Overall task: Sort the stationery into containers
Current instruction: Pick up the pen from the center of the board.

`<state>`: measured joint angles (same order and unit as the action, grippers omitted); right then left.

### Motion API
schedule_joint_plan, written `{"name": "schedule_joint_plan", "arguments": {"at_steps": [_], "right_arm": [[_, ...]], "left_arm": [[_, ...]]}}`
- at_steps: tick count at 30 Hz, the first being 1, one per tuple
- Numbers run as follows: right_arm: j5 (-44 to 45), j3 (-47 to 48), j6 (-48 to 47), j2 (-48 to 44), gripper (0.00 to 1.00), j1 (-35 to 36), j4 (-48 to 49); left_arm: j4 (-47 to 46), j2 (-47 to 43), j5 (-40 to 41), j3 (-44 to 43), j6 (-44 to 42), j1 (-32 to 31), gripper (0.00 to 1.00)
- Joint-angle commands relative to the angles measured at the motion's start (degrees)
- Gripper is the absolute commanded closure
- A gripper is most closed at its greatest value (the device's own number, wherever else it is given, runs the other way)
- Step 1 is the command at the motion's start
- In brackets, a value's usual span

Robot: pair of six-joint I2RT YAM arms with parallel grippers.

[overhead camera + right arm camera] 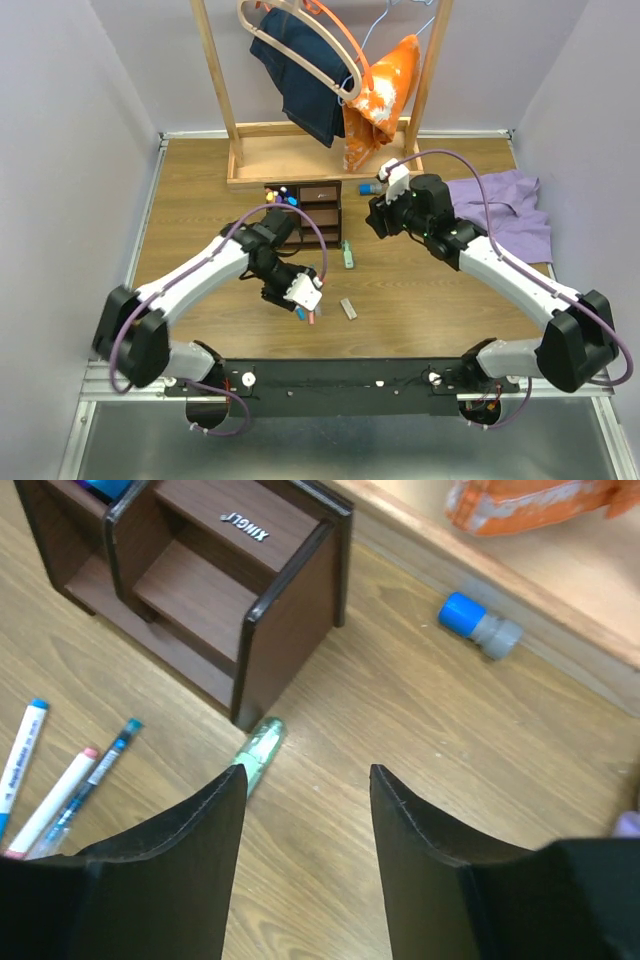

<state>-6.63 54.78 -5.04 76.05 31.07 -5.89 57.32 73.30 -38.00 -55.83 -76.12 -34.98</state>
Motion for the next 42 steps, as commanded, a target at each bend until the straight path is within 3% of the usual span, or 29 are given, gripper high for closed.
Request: {"name": "schedule_joint_plan", "arguments": {"at_steps": [1, 5, 12, 22, 32, 38, 42], "right_arm": [[1.5, -0.9, -5.2, -3.4, 0.39, -1.4, -3.3], [2.4, -0.8, -7.3, -5.7, 0.40, -2.0, -4.6], [3.5, -1.9, -6.4, -8.6, 0.40, -3.3, -4.7], [2.5, -2.3, -5.9, -9.0, 0.41, -4.3, -4.6], [2.4, -2.4, -6.2, -8.8, 0.41, -4.4, -4.2], [1.8, -2.2, -6.0, -8.3, 0.41, -4.7, -4.1], [2.1, -1.1, -6.7, -7.2, 0.41, -4.8, -5.0]], "left_arm": [[5.9, 11.8, 3.9, -3.3, -24.8, -0.7, 0.43], [5.2, 15.6, 6.1, -3.3, -28.6, -2.6, 0.47], [4.1, 19.7, 7.1, -3.2, -26.5, -5.0, 0.57], [-2.8, 23.6, 8.2, -2.4, -20.2, -6.3, 0.59], [-5.6, 22.2, 14.0, 3.3, -22.4, -6.9, 0.64], [-7.6, 22.4, 16.9, 7.6, -22.0, -7.0, 0.74], [-4.2, 21.2, 14.2, 5.7, -19.3, -6.9, 0.92]]}}
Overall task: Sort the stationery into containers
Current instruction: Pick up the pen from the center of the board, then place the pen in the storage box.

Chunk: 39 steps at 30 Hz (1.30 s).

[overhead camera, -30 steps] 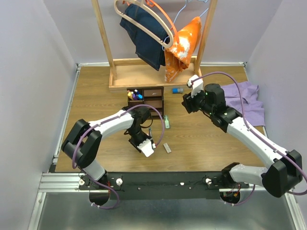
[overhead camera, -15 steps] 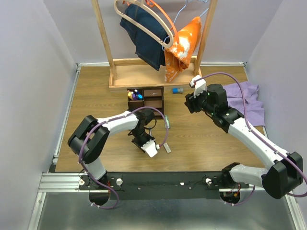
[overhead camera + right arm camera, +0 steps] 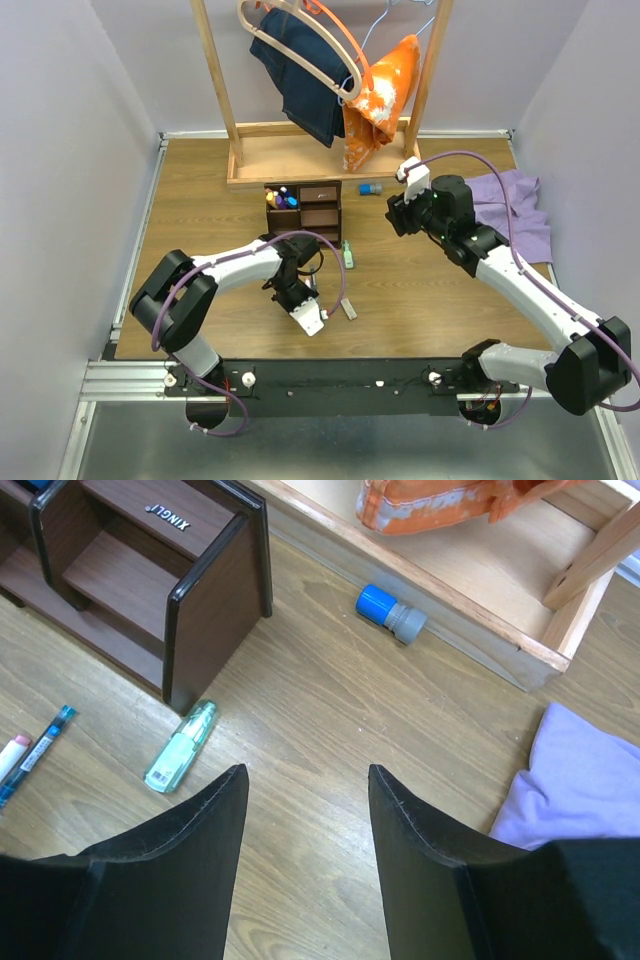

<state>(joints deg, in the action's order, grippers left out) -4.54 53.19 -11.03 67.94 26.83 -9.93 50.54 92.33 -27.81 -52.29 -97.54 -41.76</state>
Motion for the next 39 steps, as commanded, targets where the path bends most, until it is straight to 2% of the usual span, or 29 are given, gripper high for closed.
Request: {"name": "schedule_joint_plan", "arguments": {"at_steps": [1, 3, 9, 12, 13, 16, 17, 19, 20, 22, 23, 24, 25, 26, 27, 30, 31, 32, 35, 39], "right_arm": [[0.0, 0.9, -0.7, 1.1, 0.41, -0.6, -1.1], [-0.6, 1.8, -0.7, 2.3, 0.41, -0.6, -1.1], [-1.7, 4.0, -0.3, 5.9, 0.42, -0.7, -0.1], [-1.8, 4.5, 0.0, 7.2, 0.42, -0.7, 1.0], [-1.9, 5.0, 0.1, 7.5, 0.42, -0.7, 1.1], [-1.9, 5.8, 0.8, 8.6, 0.42, -0.7, 1.8], [-1.8, 6.1, 1.0, 8.9, 0.42, -0.8, 2.0], [-2.1, 6.9, 1.7, 9.6, 0.42, -0.9, 2.1], [-2.5, 7.9, 1.8, 10.3, 0.42, -0.9, 2.1], [-2.5, 8.9, 1.9, 11.1, 0.42, -1.0, 2.1], [-2.5, 9.7, 1.8, 11.9, 0.42, -1.0, 2.0], [-2.4, 10.3, 1.6, 12.4, 0.42, -1.0, 1.8], [-2.3, 10.7, 1.5, 12.8, 0.42, -1.0, 1.8], [-2.1, 11.1, 1.4, 13.2, 0.42, -1.1, 1.8], [-2.1, 11.8, 1.3, 13.9, 0.42, -1.0, 1.8], [-1.9, 13.2, 1.2, 15.6, 0.42, -1.1, 1.6], [-1.9, 13.8, 1.2, 16.2, 0.42, -1.0, 1.3], [-2.2, 14.3, 1.2, 16.6, 0.42, -1.1, 0.8], [-2.4, 16.3, 1.3, 18.7, 0.43, -1.1, -0.7], [-1.9, 18.8, 1.0, 20.8, 0.43, -1.0, -2.5]], "left_arm": [[4.3, 1.5, 3.4, -0.3, 2.3, 0.3, 0.93], [9.9, -1.3, 1.1, -3.8, 3.2, 0.8, 0.96], [24.4, -6.4, -4.1, -21.3, 6.9, 3.8, 0.96], [23.7, -6.6, -7.8, -29.7, 11.9, 6.6, 0.97], [22.6, -6.1, -9.3, -32.0, 16.5, 7.6, 0.97], [15.7, -3.1, -18.5, -40.7, 26.0, 13.2, 1.00], [9.5, -1.6, -23.3, -43.4, 34.4, 14.8, 1.00], [1.4, -0.8, -28.0, -44.0, 43.5, 19.3, 1.00], [-9.7, -0.8, -29.7, -42.7, 53.5, 20.7, 1.00], [-24.4, -1.3, -34.8, -39.3, 67.0, 23.8, 1.00], [-42.5, -1.8, -35.8, -34.3, 74.1, 24.5, 1.00], [-52.0, -1.8, -36.3, -31.6, 89.8, 25.3, 1.00], [-60.6, -1.6, -36.7, -29.3, 96.2, 26.2, 1.00], [-74.3, -0.5, -37.0, -25.7, 102.8, 27.5, 1.00], [-79.0, 0.2, -37.0, -24.6, 110.4, 28.1, 1.00], [-94.2, 3.5, -37.5, -22.0, 119.6, 30.3, 1.00], [-98.2, 4.3, -37.3, -21.4, 125.7, 30.8, 1.00], [-105.5, 6.3, -37.1, -20.8, 128.3, 31.2, 1.00], [-112.0, 9.8, -37.1, -21.4, 133.7, 32.4, 1.00], [-116.5, 12.1, -37.6, -21.3, 135.7, 33.7, 1.00]]}}
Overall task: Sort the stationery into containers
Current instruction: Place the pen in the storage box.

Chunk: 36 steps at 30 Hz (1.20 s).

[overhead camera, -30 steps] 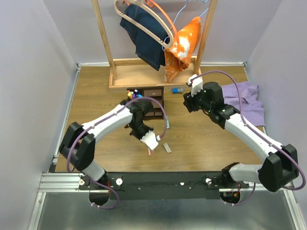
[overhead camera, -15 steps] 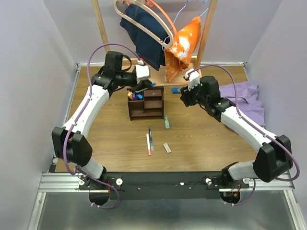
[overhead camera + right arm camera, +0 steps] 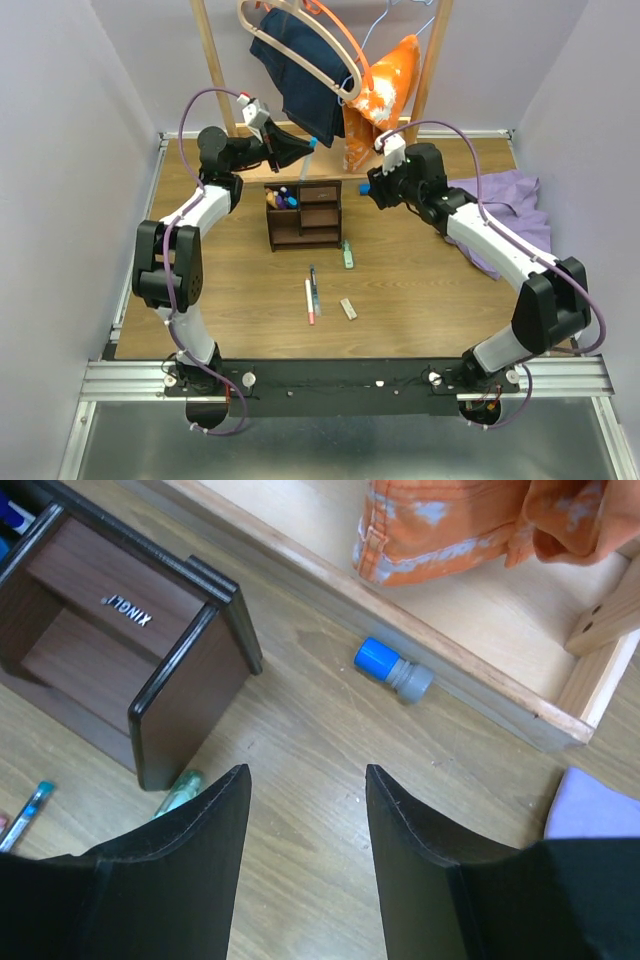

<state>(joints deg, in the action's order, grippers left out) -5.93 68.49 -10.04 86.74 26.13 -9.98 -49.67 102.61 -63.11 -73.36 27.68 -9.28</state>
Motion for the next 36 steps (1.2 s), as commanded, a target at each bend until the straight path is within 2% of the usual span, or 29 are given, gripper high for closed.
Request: {"name": "schedule_joint_plan", "arguments": {"at_steps": [1, 16, 20, 31, 36], "right_arm": [[-0.3, 3.8, 0.1, 2.6, 0.43, -0.4, -2.8], [0.7, 16.5, -1.2, 12.6, 0.45, -0.4, -10.9], [0.4, 18.2, -1.5, 14.0, 0.45, -0.3, -12.7], [-0.7, 18.3, -1.5, 15.5, 0.45, 0.0, -13.4], [-1.1, 19.1, -1.4, 16.2, 0.45, 0.2, -13.5]], "left_arm": [[-17.1, 2.1, -2.4, 0.1, 10.9, 1.8, 1.00], [-30.6, 11.6, -4.5, 4.2, 14.6, 4.4, 1.00], [-33.3, 14.5, -4.0, 5.0, 15.4, 4.8, 1.00], [-39.4, 15.6, -6.1, 11.7, 15.6, 5.6, 1.00], [-41.5, 14.5, -7.1, 13.6, 15.4, 5.9, 0.91]]}}
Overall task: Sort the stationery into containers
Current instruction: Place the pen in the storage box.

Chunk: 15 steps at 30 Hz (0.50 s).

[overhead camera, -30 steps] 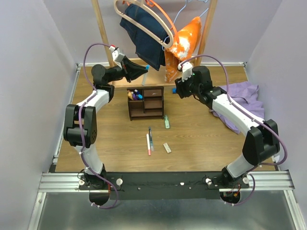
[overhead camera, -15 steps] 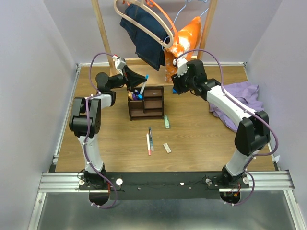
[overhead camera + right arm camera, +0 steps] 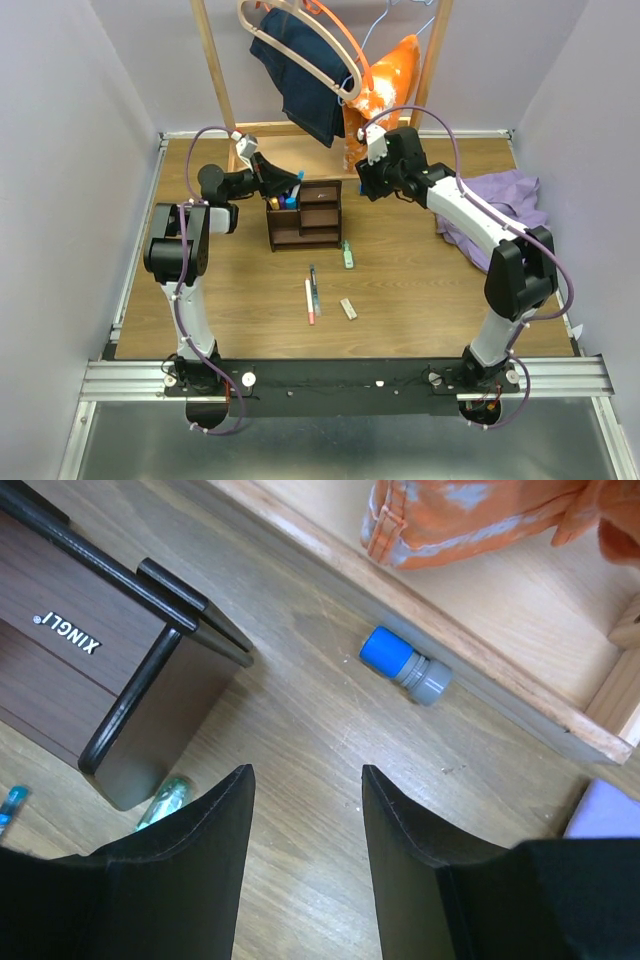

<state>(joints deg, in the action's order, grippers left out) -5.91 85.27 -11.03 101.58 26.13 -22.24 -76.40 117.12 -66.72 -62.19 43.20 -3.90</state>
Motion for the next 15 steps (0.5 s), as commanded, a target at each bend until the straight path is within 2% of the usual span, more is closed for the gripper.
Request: {"name": "schedule_joint_plan", "arguments": {"at_steps": [1, 9, 11, 12, 13, 15], "right_arm": [[-1.2, 2.4, -0.4, 1.5, 0.45, 0.2, -1.1], [-2.0, 2.7, 0.0, 1.4, 0.45, 0.8, -0.4], [-2.3, 2.7, 0.0, 1.3, 0.45, 0.9, -0.3], [-2.6, 2.7, 0.0, 1.1, 0.45, 0.9, -0.3], [-2.7, 2.7, 0.0, 1.0, 0.45, 1.0, -0.1], [-3.0, 2.8, 0.0, 0.6, 0.45, 1.0, -0.2]], "left_arm": [[-15.0, -0.4, -3.6, 2.8, -0.2, 0.7, 0.85], [-14.8, -6.5, -6.0, 3.2, -1.1, 1.1, 0.59], [-14.2, -8.1, -5.9, 1.7, -1.0, 1.0, 0.48], [-13.7, -8.7, -5.9, 1.2, -0.9, 1.0, 0.47], [-13.3, -9.3, -6.0, 0.6, -0.9, 1.1, 0.37], [-11.5, -11.2, -6.0, -0.9, -1.2, 1.3, 0.01]]}}
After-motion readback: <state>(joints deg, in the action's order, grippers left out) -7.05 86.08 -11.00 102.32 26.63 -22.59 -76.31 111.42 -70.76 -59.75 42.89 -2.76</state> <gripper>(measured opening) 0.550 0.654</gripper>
